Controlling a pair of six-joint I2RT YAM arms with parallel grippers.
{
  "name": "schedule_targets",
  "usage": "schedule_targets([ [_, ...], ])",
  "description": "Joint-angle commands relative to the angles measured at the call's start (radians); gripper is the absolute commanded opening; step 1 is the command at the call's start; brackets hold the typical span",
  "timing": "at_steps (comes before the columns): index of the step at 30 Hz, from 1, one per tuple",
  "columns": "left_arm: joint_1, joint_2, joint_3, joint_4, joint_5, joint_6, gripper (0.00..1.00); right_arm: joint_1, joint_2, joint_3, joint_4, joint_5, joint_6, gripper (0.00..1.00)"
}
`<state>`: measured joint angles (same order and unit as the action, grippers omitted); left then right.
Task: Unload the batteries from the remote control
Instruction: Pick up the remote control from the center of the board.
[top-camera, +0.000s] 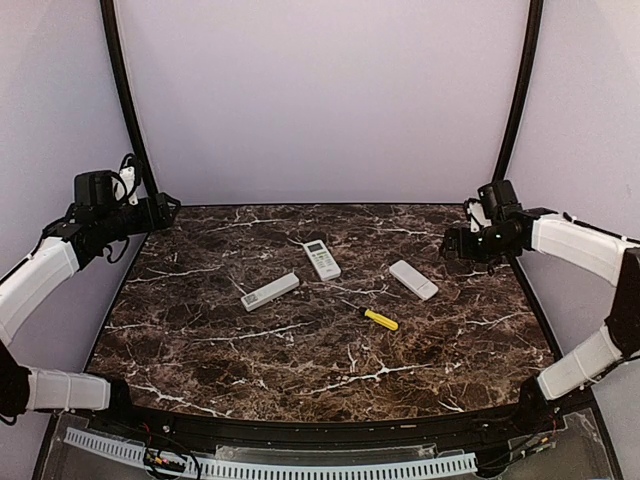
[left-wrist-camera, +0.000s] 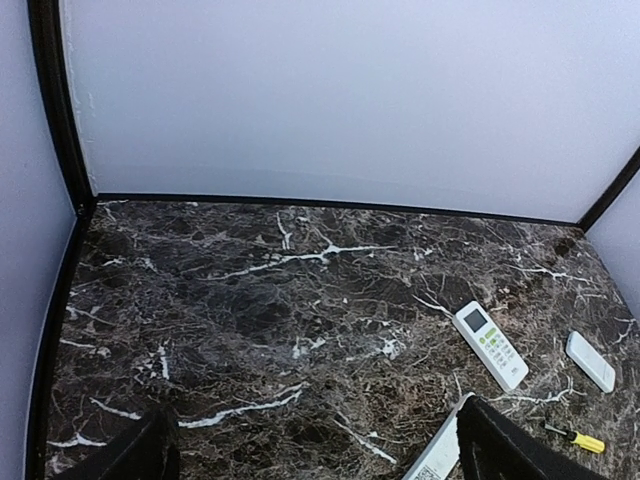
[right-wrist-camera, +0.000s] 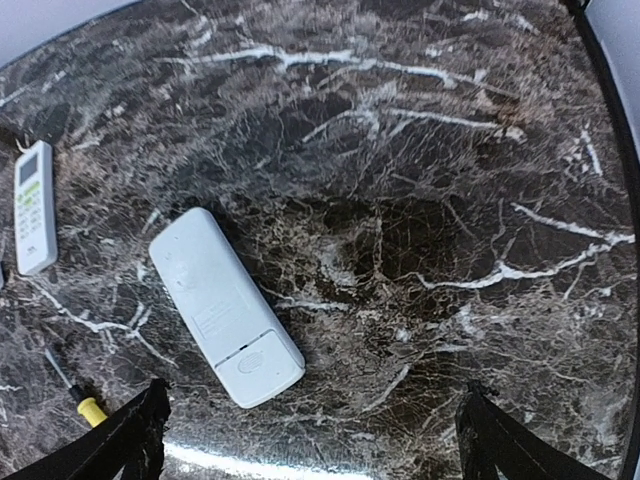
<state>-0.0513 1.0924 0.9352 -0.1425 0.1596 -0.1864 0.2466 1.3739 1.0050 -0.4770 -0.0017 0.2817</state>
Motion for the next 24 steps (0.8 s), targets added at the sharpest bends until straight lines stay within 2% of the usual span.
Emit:
schedule_targets([
  [1,-0.005,0.014,-0.012,0.073,0.105,0.02,0.96,0.023,0.153,0.068,-0.032,-0.004,-0.03,0.98],
  [6,-0.005,0.019,-0.015,0.058,0.021,0.011,0.96,0.048,0.254,0.091,-0.01,-0.011,-0.103,0.98],
  [15,-0.005,0.033,-0.015,0.057,0.022,0.017,0.95,0.085,0.357,0.116,0.01,-0.063,-0.225,0.99],
  [20,-0.005,0.041,-0.007,0.052,0.038,0.022,0.94,0.106,0.394,0.131,0.01,-0.013,-0.237,0.98],
  [24,-0.005,0.042,-0.012,0.053,0.04,0.018,0.93,0.147,0.427,0.136,0.008,0.086,-0.243,0.97],
])
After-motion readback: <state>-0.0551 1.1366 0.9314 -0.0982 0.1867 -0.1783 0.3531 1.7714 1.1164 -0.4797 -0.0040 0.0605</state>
